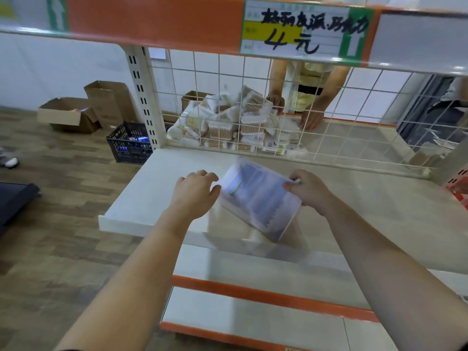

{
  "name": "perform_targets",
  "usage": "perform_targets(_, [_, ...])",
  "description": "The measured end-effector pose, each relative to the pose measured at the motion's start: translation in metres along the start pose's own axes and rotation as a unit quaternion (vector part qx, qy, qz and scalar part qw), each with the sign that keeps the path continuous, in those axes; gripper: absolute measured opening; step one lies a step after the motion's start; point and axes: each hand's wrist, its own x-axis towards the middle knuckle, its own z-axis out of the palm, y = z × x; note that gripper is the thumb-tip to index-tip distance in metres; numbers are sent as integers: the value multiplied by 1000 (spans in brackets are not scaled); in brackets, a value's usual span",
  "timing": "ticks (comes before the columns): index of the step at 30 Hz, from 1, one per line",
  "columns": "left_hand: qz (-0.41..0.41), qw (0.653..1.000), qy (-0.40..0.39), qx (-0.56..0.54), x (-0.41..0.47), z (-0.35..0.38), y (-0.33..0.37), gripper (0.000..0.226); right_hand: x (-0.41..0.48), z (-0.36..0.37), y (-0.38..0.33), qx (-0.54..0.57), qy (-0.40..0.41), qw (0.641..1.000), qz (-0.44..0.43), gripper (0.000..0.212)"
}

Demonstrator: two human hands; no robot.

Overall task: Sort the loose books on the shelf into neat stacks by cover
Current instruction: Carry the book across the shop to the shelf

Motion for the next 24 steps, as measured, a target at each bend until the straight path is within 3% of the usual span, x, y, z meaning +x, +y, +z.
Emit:
perform_targets(7, [-83, 996, 30, 6, -74, -30, -19, 35, -31, 19, -42, 64, 55, 994, -68, 10])
perform_targets(12, [-160, 986, 48, 23, -146, -59, -54, 37, -58, 52, -100, 38, 29, 985, -163, 15])
perform_targets(19, [-275, 956, 89, 55, -252, -97, -138, 33, -114, 146, -207, -43, 33, 954, -294, 9])
perform_targets(24, [-370, 920, 115, 66, -338, -123, -210, 35, -157, 237, -288, 3, -20, 928, -373, 8])
